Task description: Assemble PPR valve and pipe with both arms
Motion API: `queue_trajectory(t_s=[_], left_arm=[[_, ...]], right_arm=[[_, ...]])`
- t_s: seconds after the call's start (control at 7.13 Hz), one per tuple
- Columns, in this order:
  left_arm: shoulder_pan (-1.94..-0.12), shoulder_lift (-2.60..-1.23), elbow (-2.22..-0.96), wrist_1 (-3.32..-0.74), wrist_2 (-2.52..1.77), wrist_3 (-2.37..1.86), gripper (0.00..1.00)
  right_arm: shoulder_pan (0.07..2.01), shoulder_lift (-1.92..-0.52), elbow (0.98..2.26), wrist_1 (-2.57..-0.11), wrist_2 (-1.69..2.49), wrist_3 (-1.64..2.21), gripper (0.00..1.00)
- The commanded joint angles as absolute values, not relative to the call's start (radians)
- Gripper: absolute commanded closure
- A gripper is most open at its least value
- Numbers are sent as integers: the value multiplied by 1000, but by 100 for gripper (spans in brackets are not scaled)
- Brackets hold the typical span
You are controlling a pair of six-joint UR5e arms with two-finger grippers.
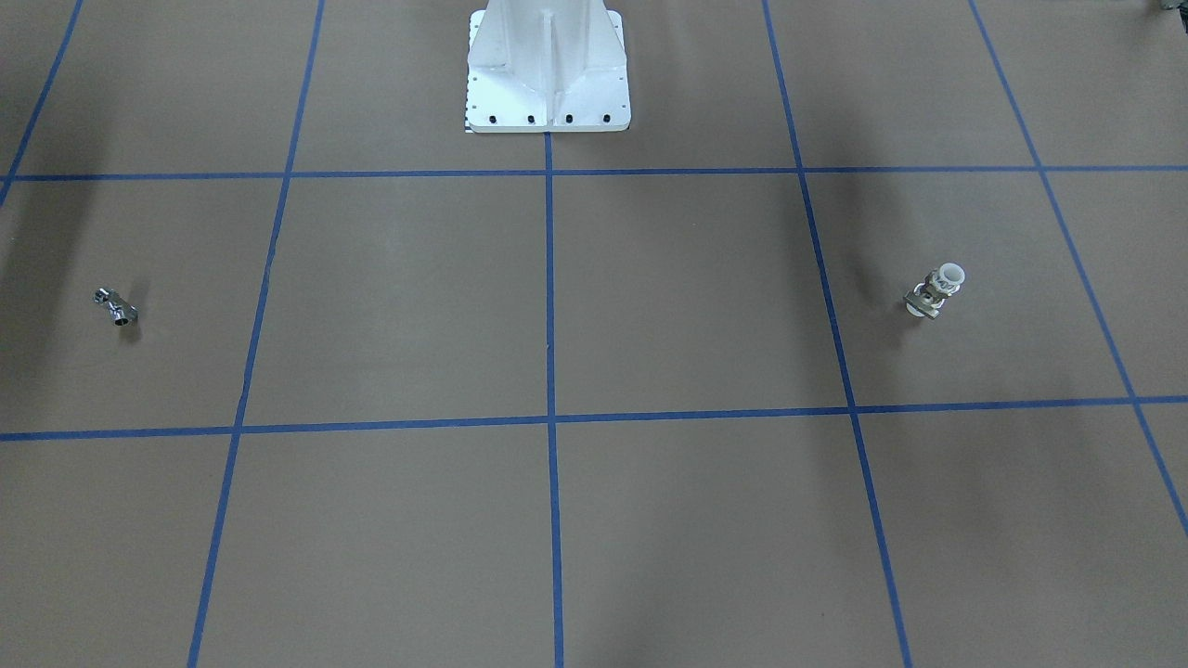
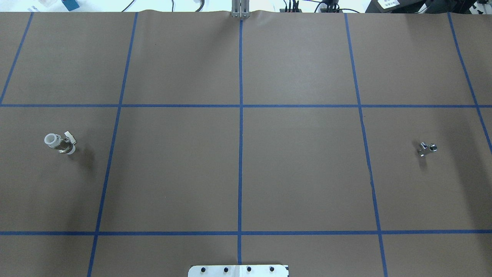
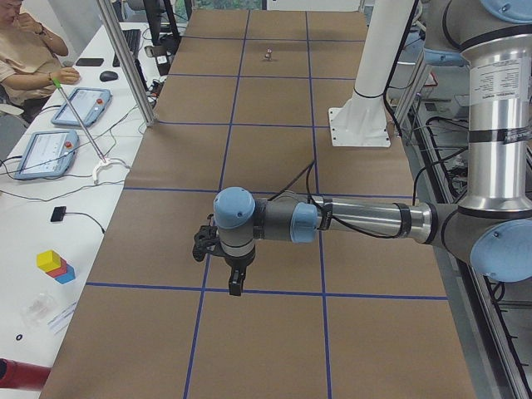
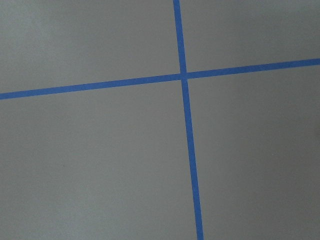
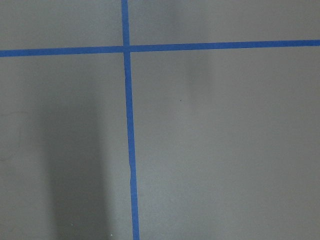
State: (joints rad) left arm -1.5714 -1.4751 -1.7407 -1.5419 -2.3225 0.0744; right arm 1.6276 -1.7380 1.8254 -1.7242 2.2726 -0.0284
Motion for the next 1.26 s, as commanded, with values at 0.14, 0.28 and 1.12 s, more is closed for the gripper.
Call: queue_trajectory(t_s=[0.14,0.28,1.12], left_arm=[[-1571,-1453,-1779,-1542,-2321,66,0],[-1569,-1453,-1792,-1542,-2316,66,0],[-1569,-1544,-1834,-1669,-2325,-345,0]], right_arm=[[1628,-1738,1825,-1724,2276,-28,0],[1628,-1723,1828,-1723,2305,-29,0],[1614,-1598,1835,-1594,2474,-14,0]])
